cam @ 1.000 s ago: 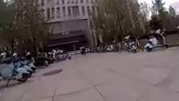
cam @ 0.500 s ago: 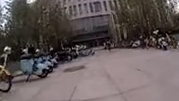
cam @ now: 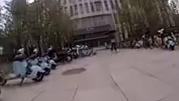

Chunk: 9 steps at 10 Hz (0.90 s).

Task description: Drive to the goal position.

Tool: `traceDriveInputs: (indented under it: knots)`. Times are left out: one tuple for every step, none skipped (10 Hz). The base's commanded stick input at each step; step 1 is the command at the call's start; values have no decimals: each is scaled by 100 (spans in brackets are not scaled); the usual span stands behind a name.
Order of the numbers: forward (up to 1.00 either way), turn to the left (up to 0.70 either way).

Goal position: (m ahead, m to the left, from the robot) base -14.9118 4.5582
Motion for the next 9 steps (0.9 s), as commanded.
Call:
traceDriveInputs:
  knots:
    - [70, 0]
    - [70, 0]
    - [70, 0]
    - [70, 0]
    - [70, 0]
    - [70, 0]
    - [70, 0]
    - [70, 0]
    - [70, 0]
